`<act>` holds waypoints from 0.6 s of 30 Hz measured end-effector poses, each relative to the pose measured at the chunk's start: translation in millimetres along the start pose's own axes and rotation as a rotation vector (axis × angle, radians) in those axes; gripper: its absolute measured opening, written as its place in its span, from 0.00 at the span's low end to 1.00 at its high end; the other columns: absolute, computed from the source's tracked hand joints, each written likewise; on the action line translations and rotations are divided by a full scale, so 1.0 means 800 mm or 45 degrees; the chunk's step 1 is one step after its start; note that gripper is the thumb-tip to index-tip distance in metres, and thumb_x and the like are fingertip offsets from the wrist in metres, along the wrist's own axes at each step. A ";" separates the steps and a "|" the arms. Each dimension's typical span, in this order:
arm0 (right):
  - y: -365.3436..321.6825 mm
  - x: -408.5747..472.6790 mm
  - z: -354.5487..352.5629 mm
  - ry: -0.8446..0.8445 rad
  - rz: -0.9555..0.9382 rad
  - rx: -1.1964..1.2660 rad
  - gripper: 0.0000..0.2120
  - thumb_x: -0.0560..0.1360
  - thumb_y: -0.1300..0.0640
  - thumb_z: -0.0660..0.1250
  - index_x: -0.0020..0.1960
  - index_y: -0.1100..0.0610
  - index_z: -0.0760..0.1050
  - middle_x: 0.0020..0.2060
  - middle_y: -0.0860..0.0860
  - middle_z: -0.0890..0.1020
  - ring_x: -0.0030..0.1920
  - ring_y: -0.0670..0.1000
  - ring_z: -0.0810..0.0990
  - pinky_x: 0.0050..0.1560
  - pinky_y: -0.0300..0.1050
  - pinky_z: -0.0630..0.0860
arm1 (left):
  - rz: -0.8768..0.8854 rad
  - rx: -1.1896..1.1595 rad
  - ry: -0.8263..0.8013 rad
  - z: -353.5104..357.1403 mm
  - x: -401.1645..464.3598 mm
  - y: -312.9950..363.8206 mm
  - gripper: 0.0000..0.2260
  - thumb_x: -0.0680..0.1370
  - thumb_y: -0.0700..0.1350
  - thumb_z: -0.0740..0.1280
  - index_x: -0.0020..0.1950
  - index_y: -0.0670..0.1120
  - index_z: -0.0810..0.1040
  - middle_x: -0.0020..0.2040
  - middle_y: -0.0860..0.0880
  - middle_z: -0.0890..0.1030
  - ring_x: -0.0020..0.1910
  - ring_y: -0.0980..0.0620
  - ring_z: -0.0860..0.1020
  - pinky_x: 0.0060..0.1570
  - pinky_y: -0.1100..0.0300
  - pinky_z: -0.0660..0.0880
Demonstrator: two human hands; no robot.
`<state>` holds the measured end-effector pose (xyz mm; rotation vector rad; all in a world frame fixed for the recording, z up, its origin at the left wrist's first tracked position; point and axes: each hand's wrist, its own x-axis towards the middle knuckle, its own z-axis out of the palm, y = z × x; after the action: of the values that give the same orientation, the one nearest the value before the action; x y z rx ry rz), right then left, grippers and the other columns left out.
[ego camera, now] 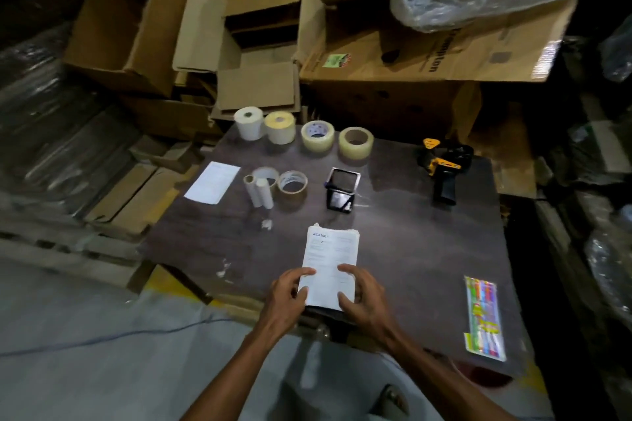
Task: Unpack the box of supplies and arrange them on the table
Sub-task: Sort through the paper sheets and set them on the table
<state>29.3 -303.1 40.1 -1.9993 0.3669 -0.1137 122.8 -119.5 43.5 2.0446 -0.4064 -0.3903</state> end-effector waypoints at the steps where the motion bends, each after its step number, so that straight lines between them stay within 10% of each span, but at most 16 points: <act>1: -0.009 0.000 0.019 -0.021 0.021 0.032 0.22 0.72 0.46 0.69 0.65 0.40 0.70 0.65 0.42 0.74 0.64 0.47 0.75 0.58 0.53 0.79 | -0.010 -0.002 0.009 -0.019 -0.007 -0.009 0.15 0.77 0.36 0.67 0.58 0.53 0.80 0.59 0.55 0.79 0.55 0.56 0.79 0.49 0.59 0.81; 7: -0.057 0.013 0.113 -0.104 0.106 0.101 0.25 0.68 0.46 0.70 0.64 0.37 0.71 0.65 0.44 0.76 0.64 0.48 0.77 0.59 0.54 0.80 | -0.067 0.005 0.064 -0.122 -0.028 -0.047 0.15 0.77 0.37 0.69 0.61 0.49 0.81 0.60 0.53 0.79 0.52 0.58 0.79 0.46 0.73 0.76; 18: -0.140 0.098 0.208 -0.144 0.209 0.304 0.21 0.73 0.61 0.72 0.63 0.47 0.74 0.65 0.46 0.74 0.62 0.49 0.76 0.57 0.47 0.80 | -0.092 -0.081 0.234 -0.237 0.038 -0.097 0.12 0.74 0.35 0.71 0.56 0.46 0.84 0.53 0.56 0.81 0.51 0.61 0.80 0.47 0.69 0.79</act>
<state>166.9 -138.5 59.9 -1.7251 0.4227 0.0572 241.6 49.3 62.2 2.0164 -0.2060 -0.2523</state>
